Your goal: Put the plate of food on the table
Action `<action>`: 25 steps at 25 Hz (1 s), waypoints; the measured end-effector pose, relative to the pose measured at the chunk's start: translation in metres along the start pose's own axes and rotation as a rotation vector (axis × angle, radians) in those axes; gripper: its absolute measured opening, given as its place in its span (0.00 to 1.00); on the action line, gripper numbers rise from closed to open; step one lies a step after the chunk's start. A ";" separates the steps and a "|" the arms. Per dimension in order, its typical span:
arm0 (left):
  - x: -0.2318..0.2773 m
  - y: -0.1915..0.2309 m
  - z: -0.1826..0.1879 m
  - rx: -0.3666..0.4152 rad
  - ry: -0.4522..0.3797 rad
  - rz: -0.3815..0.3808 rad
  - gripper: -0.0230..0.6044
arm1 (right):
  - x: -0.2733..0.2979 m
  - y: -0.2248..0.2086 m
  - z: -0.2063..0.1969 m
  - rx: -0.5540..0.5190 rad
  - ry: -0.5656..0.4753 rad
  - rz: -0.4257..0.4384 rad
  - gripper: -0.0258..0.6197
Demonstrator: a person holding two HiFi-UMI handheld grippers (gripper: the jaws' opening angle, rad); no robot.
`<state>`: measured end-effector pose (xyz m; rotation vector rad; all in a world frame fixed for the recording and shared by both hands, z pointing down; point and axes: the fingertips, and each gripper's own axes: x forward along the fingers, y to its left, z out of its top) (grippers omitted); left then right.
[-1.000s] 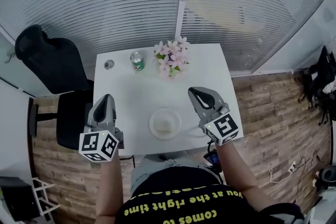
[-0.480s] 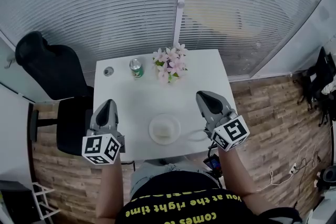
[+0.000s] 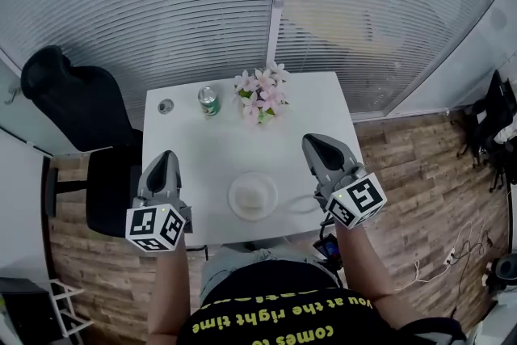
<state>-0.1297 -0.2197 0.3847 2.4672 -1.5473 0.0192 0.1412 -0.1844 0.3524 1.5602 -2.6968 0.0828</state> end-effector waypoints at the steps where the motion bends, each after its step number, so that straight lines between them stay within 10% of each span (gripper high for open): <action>1: 0.000 0.000 0.000 0.000 0.001 0.000 0.04 | 0.000 0.000 0.000 -0.001 0.001 0.000 0.05; 25: 0.002 -0.003 -0.002 -0.003 0.006 -0.003 0.04 | 0.005 0.000 0.000 -0.007 0.011 0.019 0.05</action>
